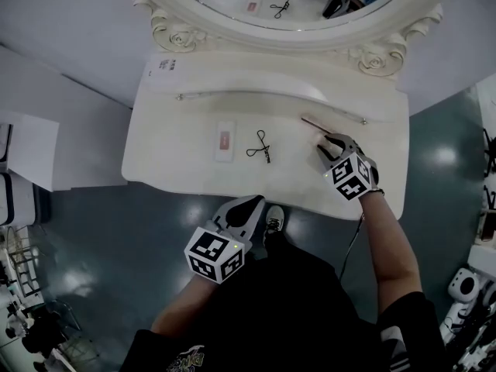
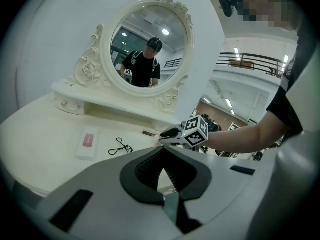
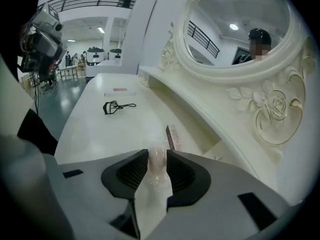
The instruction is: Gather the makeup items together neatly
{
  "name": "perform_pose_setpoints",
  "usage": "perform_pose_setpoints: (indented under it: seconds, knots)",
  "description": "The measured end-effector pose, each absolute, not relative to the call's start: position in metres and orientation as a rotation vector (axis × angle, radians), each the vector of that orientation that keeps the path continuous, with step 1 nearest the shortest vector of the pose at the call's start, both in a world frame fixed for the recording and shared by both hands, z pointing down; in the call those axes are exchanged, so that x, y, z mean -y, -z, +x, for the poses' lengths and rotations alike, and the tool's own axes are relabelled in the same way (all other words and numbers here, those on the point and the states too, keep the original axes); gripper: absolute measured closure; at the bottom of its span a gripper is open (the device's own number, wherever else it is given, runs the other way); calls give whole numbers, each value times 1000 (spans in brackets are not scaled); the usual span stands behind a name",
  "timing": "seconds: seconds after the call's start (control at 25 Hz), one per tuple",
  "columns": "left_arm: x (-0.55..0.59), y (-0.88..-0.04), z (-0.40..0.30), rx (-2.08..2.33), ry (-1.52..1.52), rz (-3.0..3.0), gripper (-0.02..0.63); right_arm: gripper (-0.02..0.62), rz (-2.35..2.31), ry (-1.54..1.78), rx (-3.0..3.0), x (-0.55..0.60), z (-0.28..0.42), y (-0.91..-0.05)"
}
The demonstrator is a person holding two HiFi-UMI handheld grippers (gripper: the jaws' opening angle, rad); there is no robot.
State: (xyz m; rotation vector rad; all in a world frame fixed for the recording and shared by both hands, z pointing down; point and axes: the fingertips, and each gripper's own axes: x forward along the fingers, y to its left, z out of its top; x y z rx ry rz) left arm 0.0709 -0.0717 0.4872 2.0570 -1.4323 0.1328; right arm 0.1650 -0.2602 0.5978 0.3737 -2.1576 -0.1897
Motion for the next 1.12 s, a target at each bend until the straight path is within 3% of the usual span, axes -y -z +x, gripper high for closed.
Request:
perform_pose_setpoints:
  seconds: [0.36, 1.12]
  knots:
    - [72, -483, 63, 1414, -146, 2075, 598, 515, 559, 21, 2163, 259, 162, -592]
    - [44, -468, 20, 1300, -183, 2173, 598, 522, 1258, -740, 2113, 225, 137, -589]
